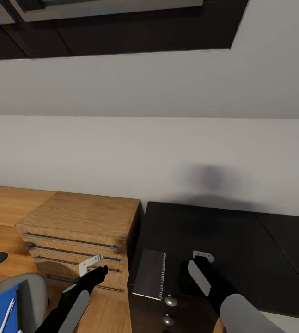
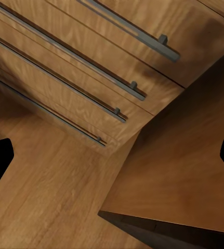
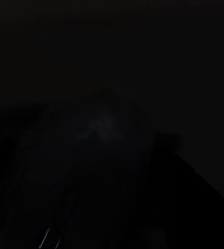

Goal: In the bedroom, organize the workspace by keeping the computer under the desk, ensuring the monitor is on the desk, placing the keyboard on the desk next to the monitor, placing the mouse on the desk next to the keyboard, moving the folder from the swivel chair onto the desk next to the mouse, stacking the notebook on top of the folder with the pen on top of the notebook, and positioning the swivel chair next to the desk.

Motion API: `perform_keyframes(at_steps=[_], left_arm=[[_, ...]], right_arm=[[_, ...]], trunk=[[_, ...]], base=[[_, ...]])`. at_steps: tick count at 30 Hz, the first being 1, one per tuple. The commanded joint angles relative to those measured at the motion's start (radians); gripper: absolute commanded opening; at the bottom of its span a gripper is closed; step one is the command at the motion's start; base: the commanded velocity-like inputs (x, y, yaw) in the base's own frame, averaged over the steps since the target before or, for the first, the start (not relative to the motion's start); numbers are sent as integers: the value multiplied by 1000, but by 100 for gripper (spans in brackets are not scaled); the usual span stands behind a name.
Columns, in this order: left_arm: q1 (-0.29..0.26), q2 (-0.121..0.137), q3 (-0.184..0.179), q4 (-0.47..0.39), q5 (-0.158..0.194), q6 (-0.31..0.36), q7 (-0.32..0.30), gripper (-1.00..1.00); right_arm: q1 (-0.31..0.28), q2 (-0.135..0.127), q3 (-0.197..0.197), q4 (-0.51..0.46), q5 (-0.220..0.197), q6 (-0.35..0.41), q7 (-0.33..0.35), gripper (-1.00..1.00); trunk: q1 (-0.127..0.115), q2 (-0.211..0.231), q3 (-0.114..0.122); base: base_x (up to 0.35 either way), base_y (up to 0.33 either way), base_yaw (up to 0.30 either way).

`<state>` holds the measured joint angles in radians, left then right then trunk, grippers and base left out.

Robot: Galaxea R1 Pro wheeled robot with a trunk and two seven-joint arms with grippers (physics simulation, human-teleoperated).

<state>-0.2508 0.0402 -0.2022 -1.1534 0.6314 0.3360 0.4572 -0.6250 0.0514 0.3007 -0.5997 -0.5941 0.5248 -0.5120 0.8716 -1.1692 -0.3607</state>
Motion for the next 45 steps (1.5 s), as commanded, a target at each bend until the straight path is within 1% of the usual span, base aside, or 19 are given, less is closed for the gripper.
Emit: perform_keyframes(at_steps=[1, 18, 20, 21, 22, 25, 27, 28, 30, 35, 45], left_arm=[[-1, 1, -3, -2, 8, 1, 9, 100], [-1, 1, -4, -3, 4, 1, 9, 100], [-1, 1, -3, -3, 3, 1, 9, 100], [-1, 1, -4, -3, 3, 1, 9, 100], [-1, 1, -3, -4, 2, 0, 9, 100], [-1, 1, -3, -4, 2, -1, 9, 100], [-1, 1, -3, -5, 2, 0, 9, 100], [-1, 1, -3, -5, 2, 0, 9, 100], [-1, 1, -3, -4, 1, 1, 9, 100], [-1, 2, -3, -3, 2, 1, 9, 100], [-1, 4, -2, 0, 4, 1, 8, 100]], right_arm=[[-1, -1, 5, -2, -13, 0, -11, -100], [-1, -3, 5, -11, -8, -14, -11, -100], [-1, -4, 5, -31, -7, -19, -12, -100], [1, -10, 6, -103, -6, -29, -14, -100], [3, -15, 6, -140, -5, -30, -15, -100], [9, -30, 6, -224, -5, -32, -18, -100], [32, -43, 6, -294, -6, -32, -19, -100], [52, -48, 6, -331, -7, -32, -20, -100], [69, -51, 6, -368, -7, -31, -20, -100], [77, -53, 6, -393, -7, -31, -22, -100], [79, -53, 6, -402, -7, -31, -28, -100]], trunk=[[0, -1, -1], [0, -1, -1], [0, -1, -1], [-4, 6, 2], [-8, 13, 5], [-19, 34, 14], [-27, 48, 21], [-31, 55, 24], [-38, 69, 30], [-57, 104, 46], [-96, 174, 77]], base=[[0, 0, 0], [0, 0, 0], [0, 0, 0], [0, 0, 0], [0, 0, 0], [0, 0, 0], [0, 0, 0], [0, 0, 0], [0, 0, 0], [-84, 0, 0], [-301, 0, 0]])
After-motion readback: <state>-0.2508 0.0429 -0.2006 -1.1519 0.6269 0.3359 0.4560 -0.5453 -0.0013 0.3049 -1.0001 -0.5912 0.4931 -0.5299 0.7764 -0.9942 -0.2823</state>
